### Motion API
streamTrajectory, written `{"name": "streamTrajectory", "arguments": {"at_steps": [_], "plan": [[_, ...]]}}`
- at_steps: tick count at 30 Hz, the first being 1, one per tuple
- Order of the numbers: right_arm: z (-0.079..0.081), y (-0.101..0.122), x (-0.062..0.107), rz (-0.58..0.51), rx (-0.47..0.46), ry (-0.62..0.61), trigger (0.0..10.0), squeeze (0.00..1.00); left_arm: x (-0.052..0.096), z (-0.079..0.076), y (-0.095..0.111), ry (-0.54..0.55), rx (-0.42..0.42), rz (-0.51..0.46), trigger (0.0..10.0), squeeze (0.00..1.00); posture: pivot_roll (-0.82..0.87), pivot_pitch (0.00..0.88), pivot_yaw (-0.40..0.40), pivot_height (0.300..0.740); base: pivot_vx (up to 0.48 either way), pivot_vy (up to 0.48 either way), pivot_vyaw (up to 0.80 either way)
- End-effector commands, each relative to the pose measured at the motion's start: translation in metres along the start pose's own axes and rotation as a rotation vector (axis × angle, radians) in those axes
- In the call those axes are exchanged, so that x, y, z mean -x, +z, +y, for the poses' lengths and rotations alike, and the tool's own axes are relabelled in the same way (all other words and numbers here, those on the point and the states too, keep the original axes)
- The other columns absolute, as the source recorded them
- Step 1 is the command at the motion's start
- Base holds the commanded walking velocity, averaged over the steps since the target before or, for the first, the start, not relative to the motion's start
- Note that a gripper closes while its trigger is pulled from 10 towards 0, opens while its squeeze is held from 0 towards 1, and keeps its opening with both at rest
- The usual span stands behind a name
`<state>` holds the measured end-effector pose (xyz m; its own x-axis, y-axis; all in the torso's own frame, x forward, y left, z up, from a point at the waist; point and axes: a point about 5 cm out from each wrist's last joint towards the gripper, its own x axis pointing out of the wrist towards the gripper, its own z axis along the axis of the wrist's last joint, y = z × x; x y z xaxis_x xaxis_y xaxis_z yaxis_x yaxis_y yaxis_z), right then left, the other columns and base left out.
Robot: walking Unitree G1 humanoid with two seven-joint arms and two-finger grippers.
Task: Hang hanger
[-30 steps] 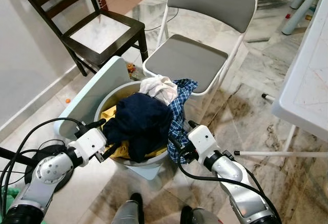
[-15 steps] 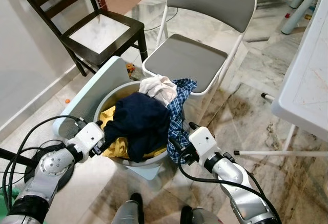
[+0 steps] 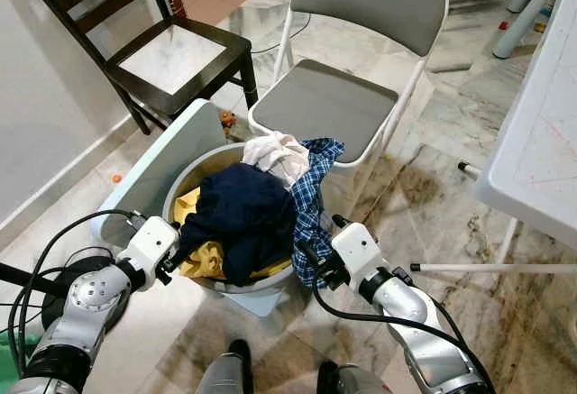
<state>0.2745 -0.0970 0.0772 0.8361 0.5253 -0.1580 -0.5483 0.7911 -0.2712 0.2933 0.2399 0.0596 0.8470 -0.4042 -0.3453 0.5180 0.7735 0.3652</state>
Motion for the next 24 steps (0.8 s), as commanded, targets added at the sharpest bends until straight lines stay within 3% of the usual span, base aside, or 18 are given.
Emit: {"name": "streamTrajectory", "arguments": {"at_steps": [1, 7, 11, 20, 24], "plan": [[0.004, -0.003, 0.001, 0.017, -0.007, 0.007, 10.0, 0.0, 0.003, -0.002, -0.009, -0.003, 0.033, 0.037, 0.0, 0.0, 0.08, 0.277, 0.037, 0.74, 0.0, 0.0, 0.0], [0.004, -0.003, 0.001, 0.016, -0.009, 0.009, 10.0, 0.0, 0.0, -0.004, -0.008, -0.006, 0.046, 0.029, 0.0, 0.0, 0.08, 0.272, 0.032, 0.74, 0.0, 0.0, 0.0], [0.003, -0.002, 0.002, 0.007, -0.013, 0.032, 10.0, 0.0, -0.007, -0.014, -0.003, -0.018, 0.087, -0.007, 0.0, 0.0, 0.08, 0.262, 0.022, 0.74, 0.0, 0.0, 0.0], [-0.002, 0.02, 0.003, -0.108, -0.102, 0.108, 10.0, 0.0, -0.016, -0.021, 0.008, 0.006, 0.112, -0.067, 0.0, 0.0, 0.08, 0.248, 0.012, 0.74, 0.0, 0.0, 0.0], [-0.006, 0.02, 0.002, -0.102, -0.089, 0.098, 10.0, 0.0, -0.018, -0.022, 0.013, 0.004, 0.109, -0.087, 0.0, 0.0, 0.08, 0.246, 0.012, 0.74, 0.0, 0.0, 0.0]]}}
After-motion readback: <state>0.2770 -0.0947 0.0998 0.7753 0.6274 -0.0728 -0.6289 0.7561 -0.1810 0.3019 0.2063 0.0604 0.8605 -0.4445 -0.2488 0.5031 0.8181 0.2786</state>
